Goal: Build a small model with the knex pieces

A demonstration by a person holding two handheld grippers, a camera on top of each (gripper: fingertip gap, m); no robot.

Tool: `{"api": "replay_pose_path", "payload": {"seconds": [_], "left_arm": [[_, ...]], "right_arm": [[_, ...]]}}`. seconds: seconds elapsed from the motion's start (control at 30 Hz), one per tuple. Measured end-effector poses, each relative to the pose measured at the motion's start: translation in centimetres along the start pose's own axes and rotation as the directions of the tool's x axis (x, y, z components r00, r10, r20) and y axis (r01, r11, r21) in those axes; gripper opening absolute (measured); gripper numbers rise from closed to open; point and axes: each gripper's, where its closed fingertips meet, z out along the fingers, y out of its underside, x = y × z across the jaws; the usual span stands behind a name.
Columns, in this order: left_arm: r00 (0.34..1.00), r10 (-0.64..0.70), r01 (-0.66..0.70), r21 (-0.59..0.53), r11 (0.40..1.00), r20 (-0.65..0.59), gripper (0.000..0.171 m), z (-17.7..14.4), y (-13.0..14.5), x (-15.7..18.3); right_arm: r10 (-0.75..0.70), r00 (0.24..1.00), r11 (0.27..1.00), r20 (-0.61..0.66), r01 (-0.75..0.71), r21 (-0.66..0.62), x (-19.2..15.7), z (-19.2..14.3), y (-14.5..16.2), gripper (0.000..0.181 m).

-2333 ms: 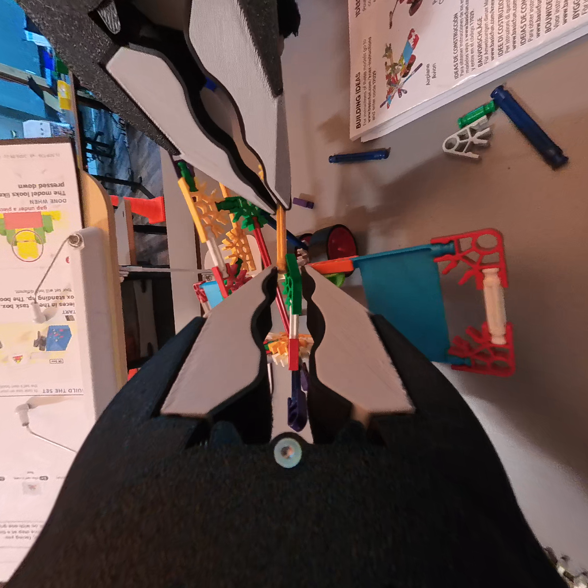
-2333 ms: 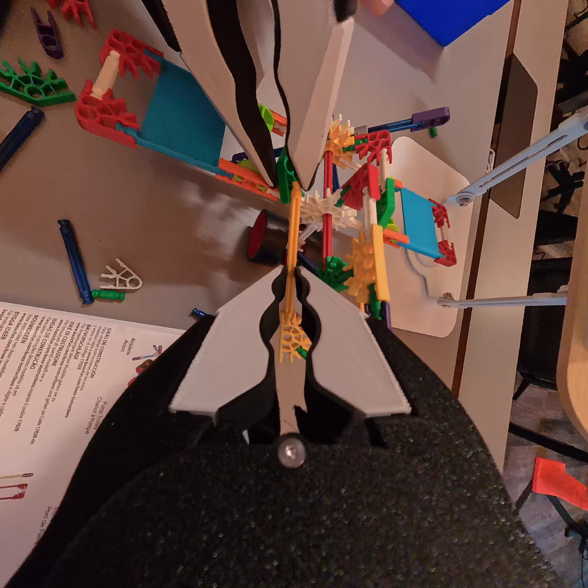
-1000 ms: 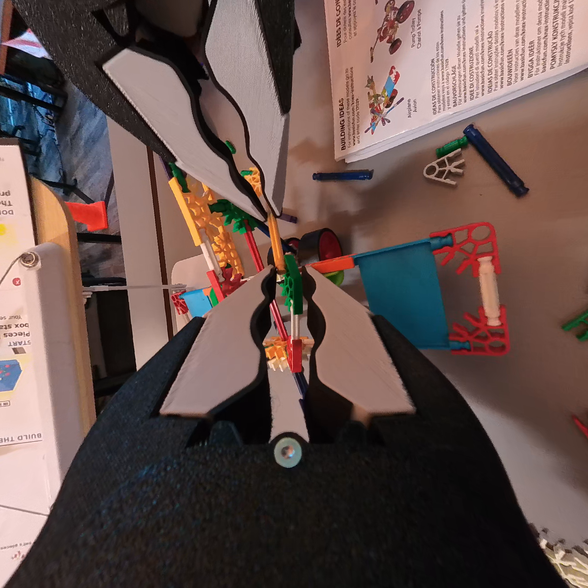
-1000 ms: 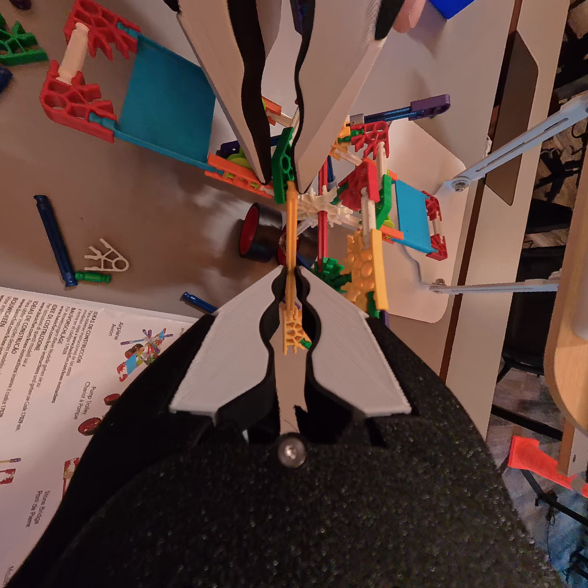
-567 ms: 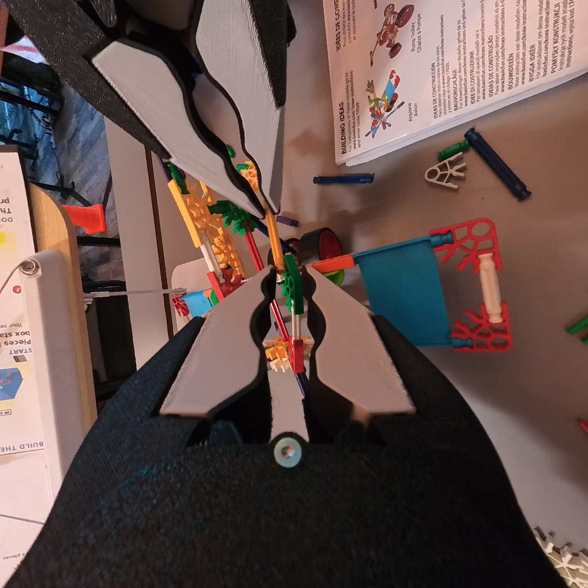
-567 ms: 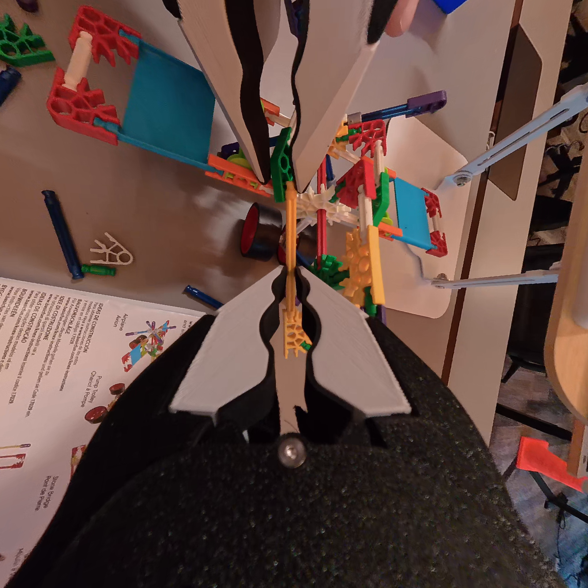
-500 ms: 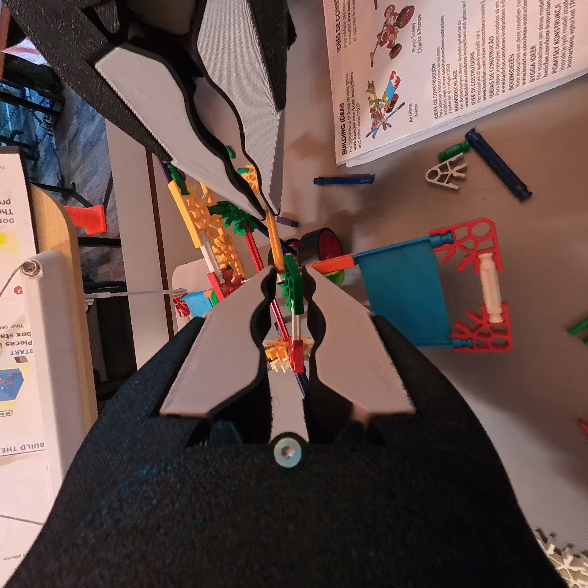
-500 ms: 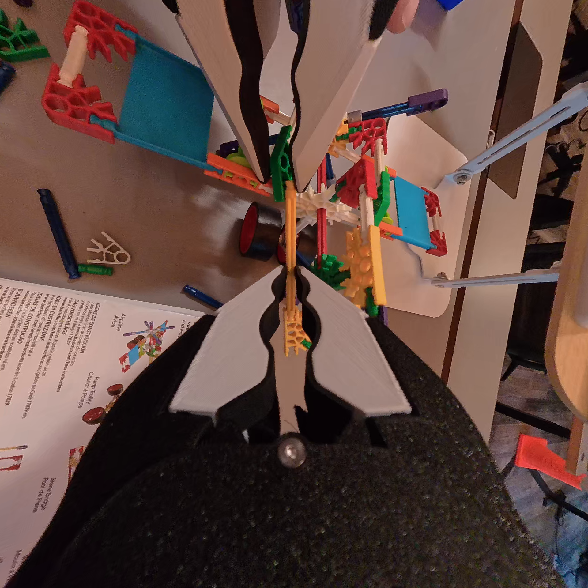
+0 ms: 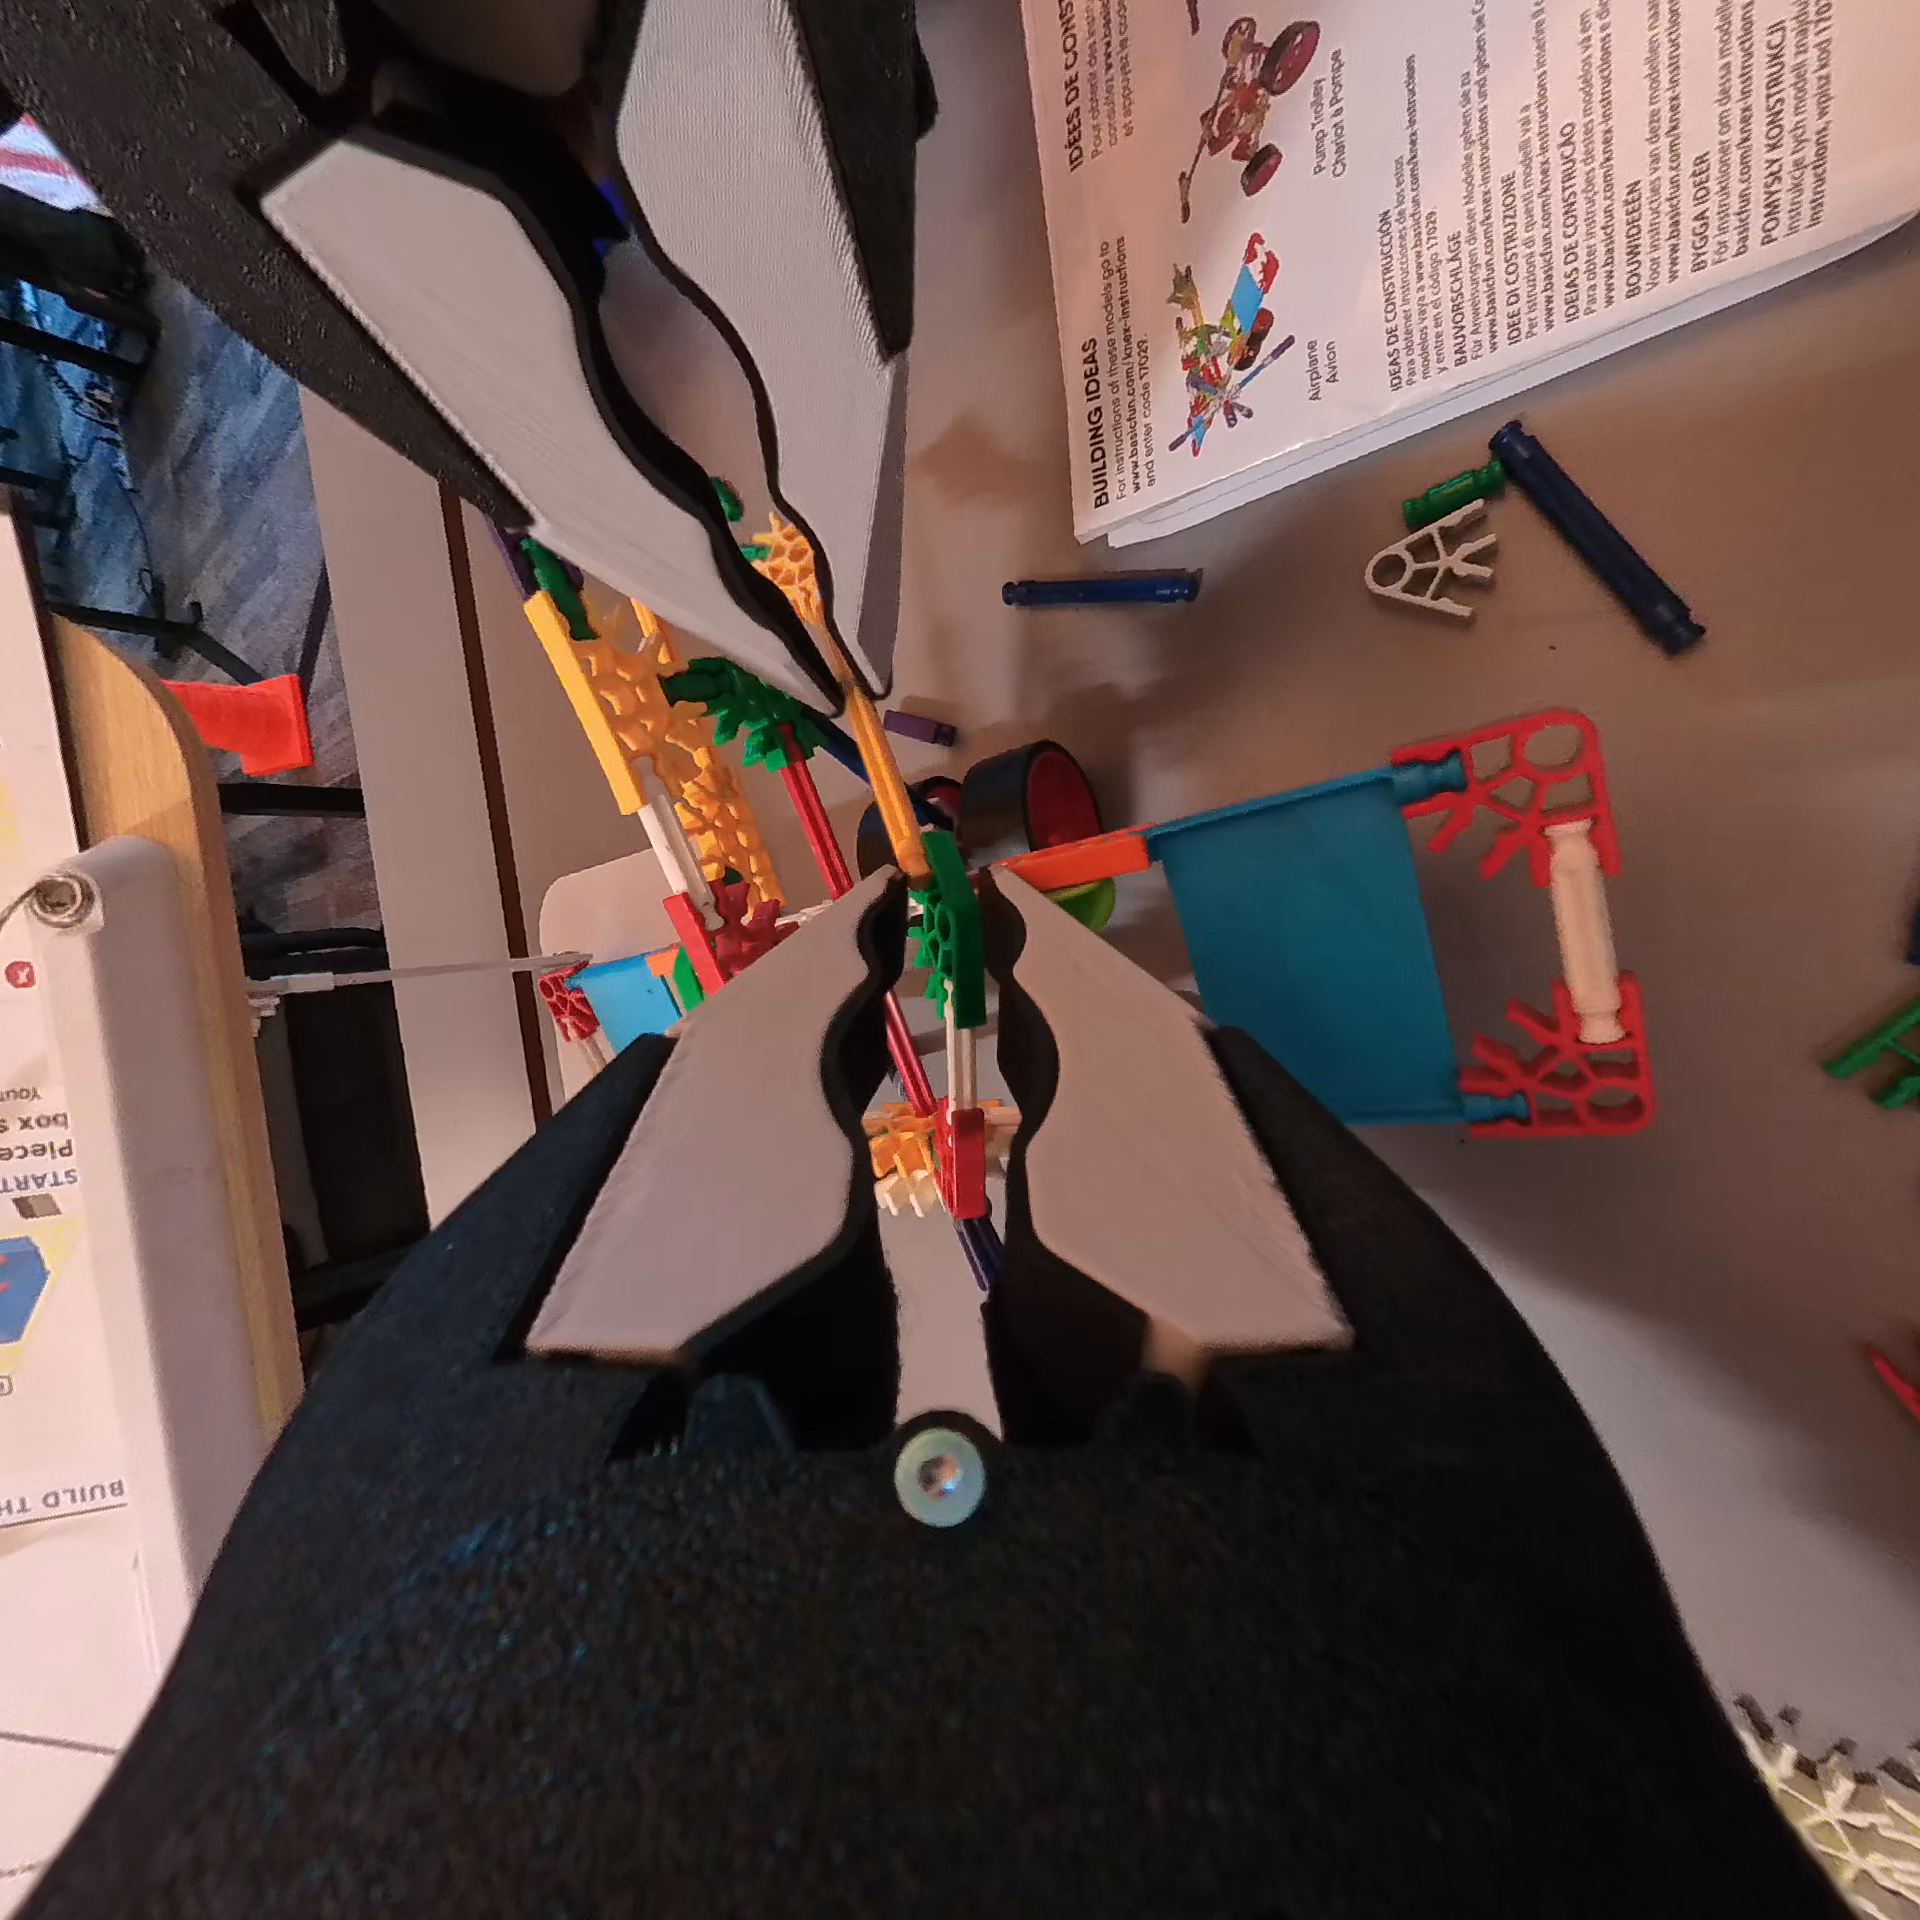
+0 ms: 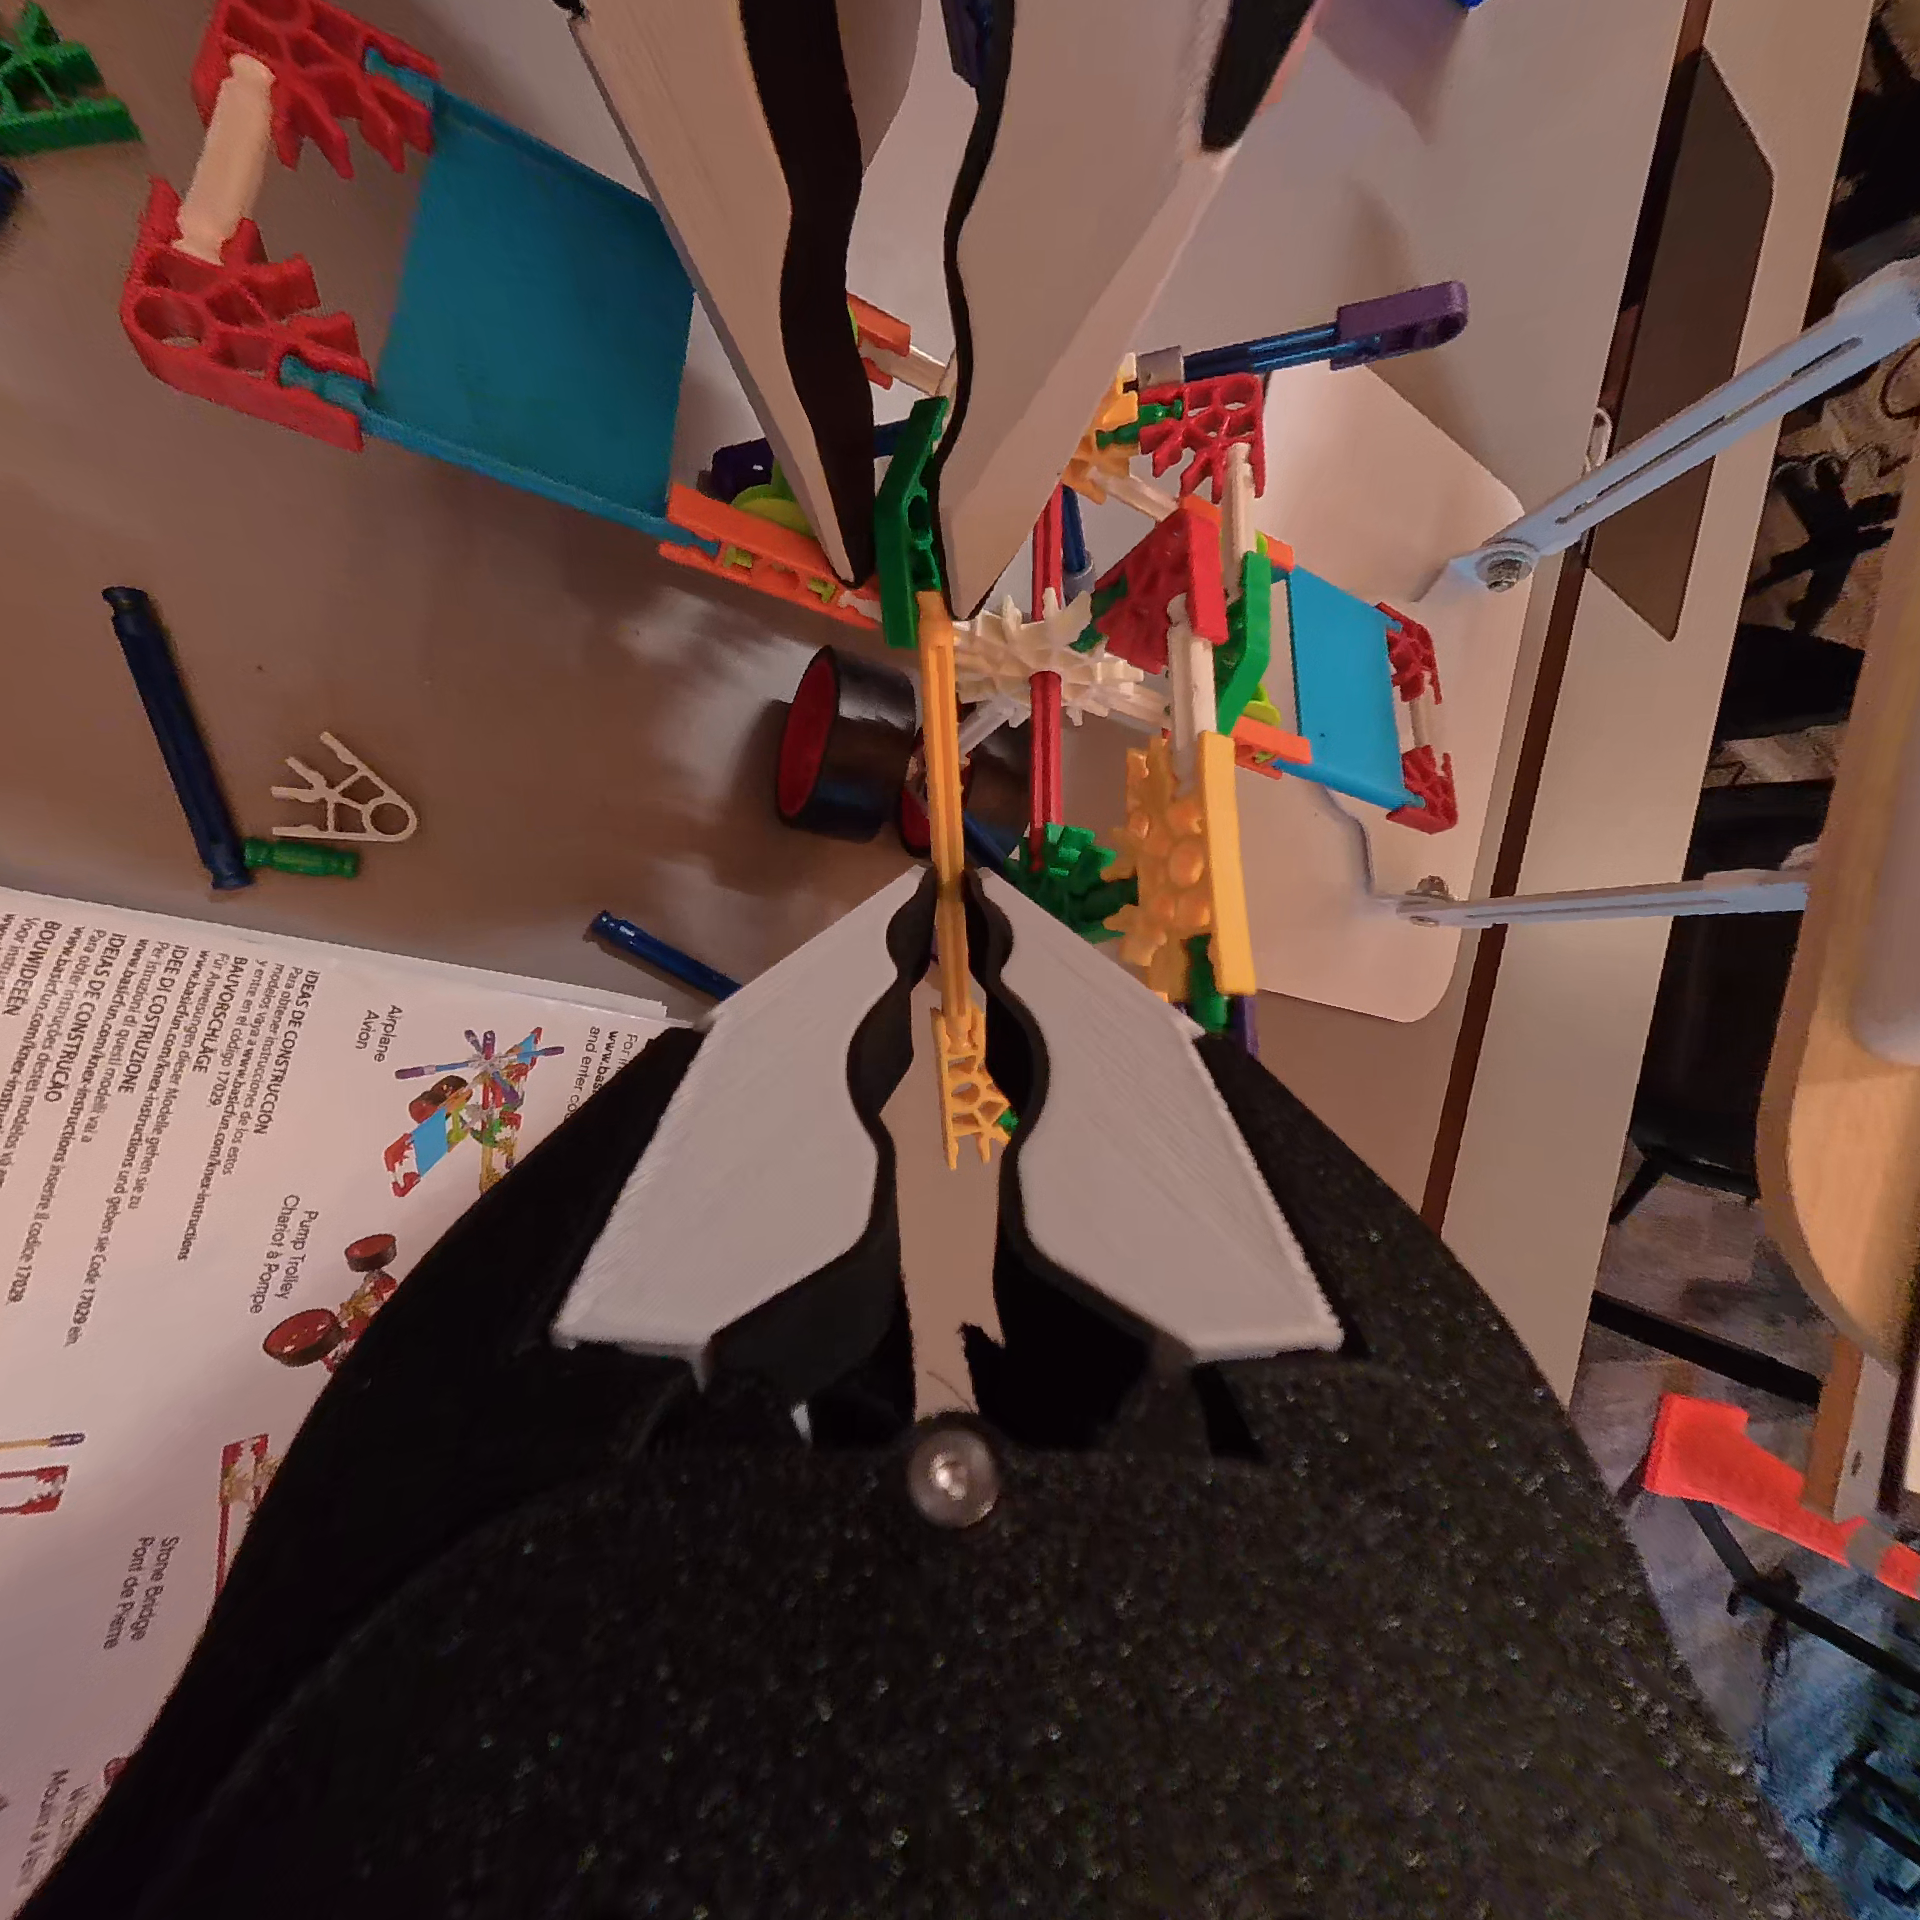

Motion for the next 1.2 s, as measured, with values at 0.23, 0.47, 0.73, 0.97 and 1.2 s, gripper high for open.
{"api": "replay_pose_path", "payload": {"seconds": [0.23,0.47,0.73,0.97,1.2], "left_arm": [[0.999,-0.039,0.039,0.02,0.999,-0.014,0.01,-0.1,0.0,-0.1],[0.989,-0.142,0.144,0.064,0.988,-0.038,0.008,0.0,0.2,-0.9],[0.971,-0.232,0.236,0.097,0.967,-0.057,0.008,-0.1,0.7,-1.8],[0.964,-0.265,0.263,0.113,0.958,0.007,0.008,-0.1,1.3,-2.7],[0.963,-0.26,0.251,0.121,0.961,0.074,0.007,-0.2,2.4,-3.1]], "right_arm": [[-0.003,1.0,1.0,-0.025,0.004,0.004,0.3,-0.5,-0.4,0.007],[-0.074,0.994,0.996,-0.078,0.078,0.051,-0.1,-2.2,-3.3,0.014],[-0.096,0.967,0.994,-0.236,0.105,0.024,1.6,1.1,-4.2,0.016],[-0.096,0.927,0.992,-0.363,0.118,0.04,2.7,1.4,-4.4,0.01],[-0.058,0.894,0.994,-0.444,0.095,0.061,3.5,2.1,-4.8,0.01]]}}
